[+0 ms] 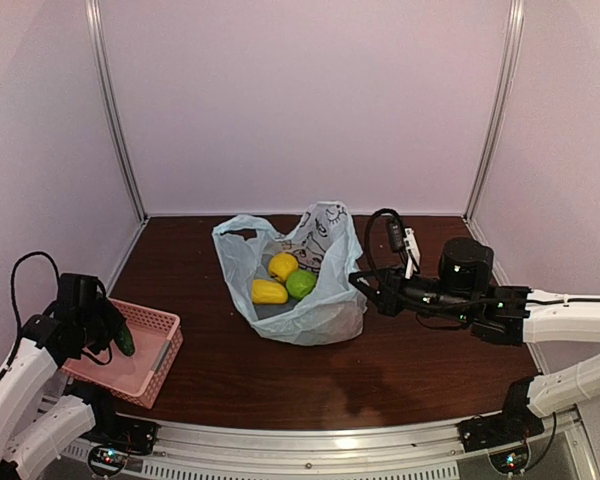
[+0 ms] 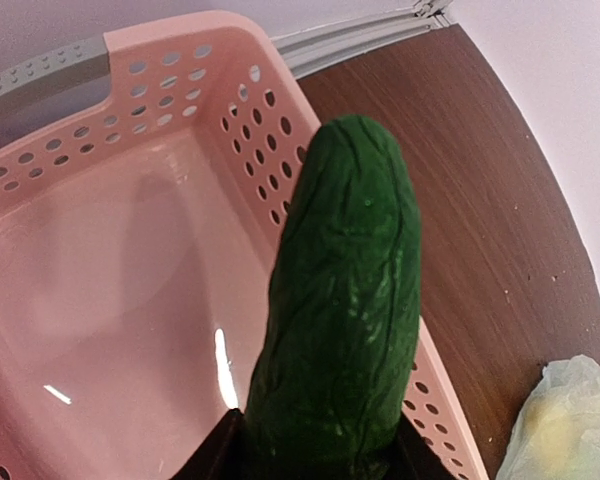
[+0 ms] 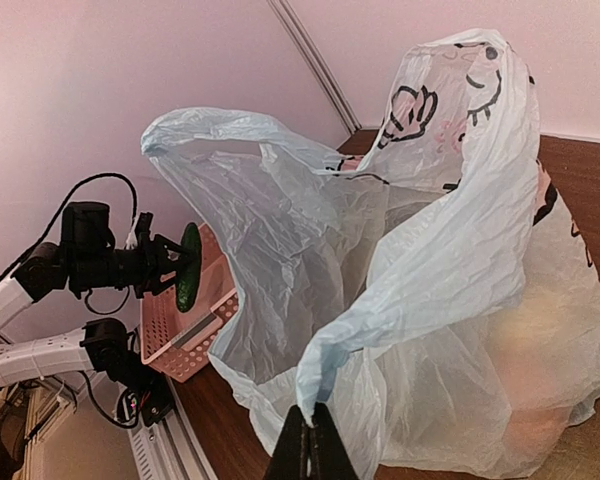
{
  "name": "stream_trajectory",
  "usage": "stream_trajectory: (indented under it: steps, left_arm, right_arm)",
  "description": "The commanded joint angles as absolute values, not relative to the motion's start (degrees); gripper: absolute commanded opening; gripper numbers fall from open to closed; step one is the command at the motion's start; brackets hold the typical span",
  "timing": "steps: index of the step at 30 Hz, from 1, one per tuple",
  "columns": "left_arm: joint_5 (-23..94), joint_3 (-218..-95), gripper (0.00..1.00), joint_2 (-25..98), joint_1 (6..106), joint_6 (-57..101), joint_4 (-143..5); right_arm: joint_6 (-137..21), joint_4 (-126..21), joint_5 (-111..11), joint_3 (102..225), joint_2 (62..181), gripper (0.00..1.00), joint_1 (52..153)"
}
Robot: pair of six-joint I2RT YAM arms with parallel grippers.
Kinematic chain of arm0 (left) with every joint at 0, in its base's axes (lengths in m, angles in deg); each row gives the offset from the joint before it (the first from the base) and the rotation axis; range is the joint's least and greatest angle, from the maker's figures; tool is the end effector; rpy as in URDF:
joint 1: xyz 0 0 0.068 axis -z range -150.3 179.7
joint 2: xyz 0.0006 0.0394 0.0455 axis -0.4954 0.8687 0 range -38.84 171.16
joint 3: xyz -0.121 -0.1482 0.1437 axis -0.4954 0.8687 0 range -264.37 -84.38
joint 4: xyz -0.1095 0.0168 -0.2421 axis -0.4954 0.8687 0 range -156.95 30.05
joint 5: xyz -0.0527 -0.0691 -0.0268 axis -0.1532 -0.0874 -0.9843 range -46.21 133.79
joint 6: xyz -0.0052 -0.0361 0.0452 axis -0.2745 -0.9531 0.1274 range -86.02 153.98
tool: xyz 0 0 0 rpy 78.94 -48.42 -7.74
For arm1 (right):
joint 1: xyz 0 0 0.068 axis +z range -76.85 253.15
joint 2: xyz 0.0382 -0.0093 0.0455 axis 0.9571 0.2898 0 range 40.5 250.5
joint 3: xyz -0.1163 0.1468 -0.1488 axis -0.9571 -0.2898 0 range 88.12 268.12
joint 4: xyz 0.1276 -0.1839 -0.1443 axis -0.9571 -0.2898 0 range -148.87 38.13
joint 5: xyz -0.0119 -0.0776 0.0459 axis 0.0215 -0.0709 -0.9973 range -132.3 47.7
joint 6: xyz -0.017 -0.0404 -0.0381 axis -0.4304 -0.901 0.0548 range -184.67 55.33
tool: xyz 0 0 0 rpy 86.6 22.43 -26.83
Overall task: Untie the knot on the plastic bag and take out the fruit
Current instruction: Place the fake fruit in the bin.
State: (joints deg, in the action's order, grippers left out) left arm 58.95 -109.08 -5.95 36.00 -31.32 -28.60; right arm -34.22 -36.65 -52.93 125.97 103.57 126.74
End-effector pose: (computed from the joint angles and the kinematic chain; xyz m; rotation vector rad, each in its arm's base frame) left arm 0.1624 -0.0069 0.1788 -1.2726 1.9950 -0.2961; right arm 0.1607 0.2310 0.2456 -0.5276 1.8364 1.2016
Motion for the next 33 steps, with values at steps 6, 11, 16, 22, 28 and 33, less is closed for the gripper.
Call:
stream_trajectory:
  steps: [6,11,16,22,28,33]
  left_arm:
    - [60.4,-108.9,0.63,-5.5,35.5,-29.5,-29.5]
    - [60.6,-110.2,0.73,-4.5,35.5,-27.8,-29.5]
    - [56.8,-111.7,0.78,-4.3,35.5,-21.7,-33.0]
    - [53.2,-117.1,0.87,-4.1,35.5,-13.1,-34.8]
    - [44.4,-124.1,0.89,-2.3,35.5,-3.4,-38.4]
    - [30.7,-128.4,0.88,0.9,35.5,2.8,-43.0]
  right_arm:
    - [-33.6,-36.3,-52.2,125.8,104.5,0.0,126.2]
    - [-33.4,-35.6,-52.6,125.9,105.0,0.0,126.3]
    - [-33.6,-35.7,-52.7,126.2,105.2,0.0,126.2]
    - [-33.9,-35.9,-52.1,126.3,104.8,0.0,126.2]
    - [-34.4,-36.6,-51.6,126.6,104.4,0.0,126.2]
    - [-34.5,-36.9,-51.2,126.7,103.9,0.0,126.2]
